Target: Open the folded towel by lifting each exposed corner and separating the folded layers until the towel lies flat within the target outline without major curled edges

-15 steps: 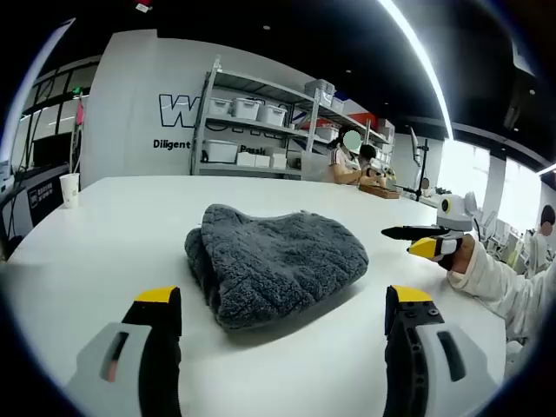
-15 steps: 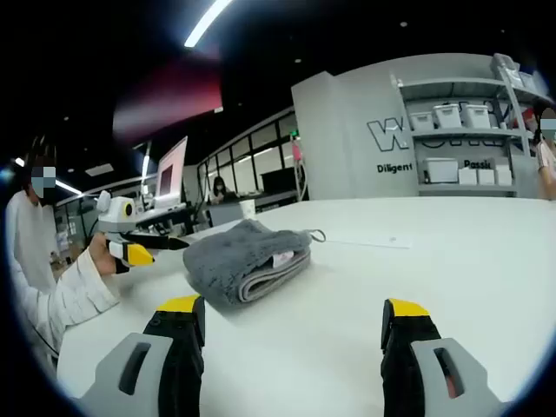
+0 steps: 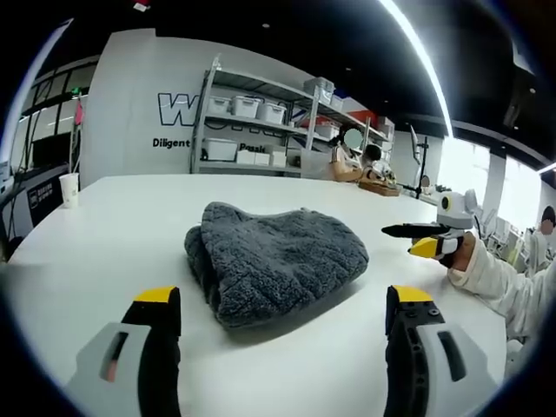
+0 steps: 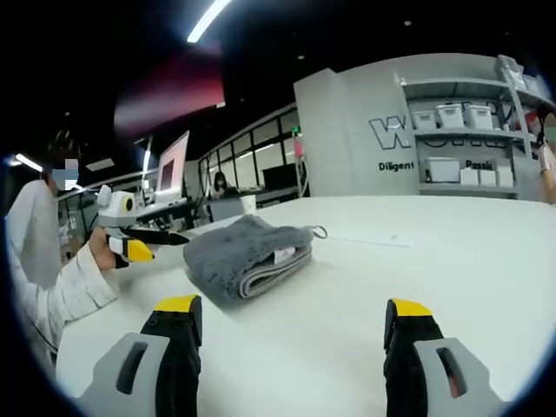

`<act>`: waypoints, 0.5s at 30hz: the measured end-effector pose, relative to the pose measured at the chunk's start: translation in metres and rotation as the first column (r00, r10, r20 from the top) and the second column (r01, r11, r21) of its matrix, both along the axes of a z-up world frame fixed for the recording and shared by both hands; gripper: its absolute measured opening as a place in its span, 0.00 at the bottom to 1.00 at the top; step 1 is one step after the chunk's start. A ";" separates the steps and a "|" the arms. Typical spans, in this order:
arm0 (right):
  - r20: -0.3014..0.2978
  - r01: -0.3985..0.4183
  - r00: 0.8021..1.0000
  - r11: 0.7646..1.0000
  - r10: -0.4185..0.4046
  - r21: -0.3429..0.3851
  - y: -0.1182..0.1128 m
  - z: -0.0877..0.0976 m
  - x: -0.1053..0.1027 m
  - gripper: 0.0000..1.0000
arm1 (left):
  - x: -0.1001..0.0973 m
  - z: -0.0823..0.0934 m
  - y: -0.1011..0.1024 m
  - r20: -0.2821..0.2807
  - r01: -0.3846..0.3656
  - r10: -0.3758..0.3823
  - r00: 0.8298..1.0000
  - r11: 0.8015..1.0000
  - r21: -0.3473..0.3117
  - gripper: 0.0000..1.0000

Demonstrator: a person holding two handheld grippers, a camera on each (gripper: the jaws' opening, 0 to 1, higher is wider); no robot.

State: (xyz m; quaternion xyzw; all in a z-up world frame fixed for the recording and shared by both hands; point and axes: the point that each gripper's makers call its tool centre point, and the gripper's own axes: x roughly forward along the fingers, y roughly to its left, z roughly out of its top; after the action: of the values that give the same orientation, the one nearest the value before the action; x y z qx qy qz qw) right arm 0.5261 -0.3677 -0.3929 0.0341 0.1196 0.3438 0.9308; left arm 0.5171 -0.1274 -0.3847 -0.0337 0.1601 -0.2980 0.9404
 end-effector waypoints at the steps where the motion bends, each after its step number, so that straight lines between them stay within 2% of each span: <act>1: -0.001 -0.001 1.000 1.000 0.001 -0.002 0.000 0.000 0.000 0.88 | 0.000 0.000 0.000 0.000 0.001 -0.001 1.000 1.000 0.003 0.97; 8: -0.008 0.010 1.000 1.000 -0.010 -0.029 0.000 -0.004 0.000 0.99 | -0.001 0.000 0.000 0.000 0.005 -0.005 1.000 1.000 0.009 0.97; 15: -0.006 -0.002 1.000 0.999 0.001 -0.035 0.002 -0.004 0.000 0.99 | -0.001 -0.003 0.000 -0.008 0.009 -0.009 1.000 1.000 0.027 0.98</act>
State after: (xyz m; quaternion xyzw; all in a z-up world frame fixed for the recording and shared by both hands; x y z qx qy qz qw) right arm 0.5261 -0.3653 -0.3968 0.0186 0.1285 0.3422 0.9306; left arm 0.5166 -0.1272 -0.3877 -0.0215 0.1680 -0.2999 0.9388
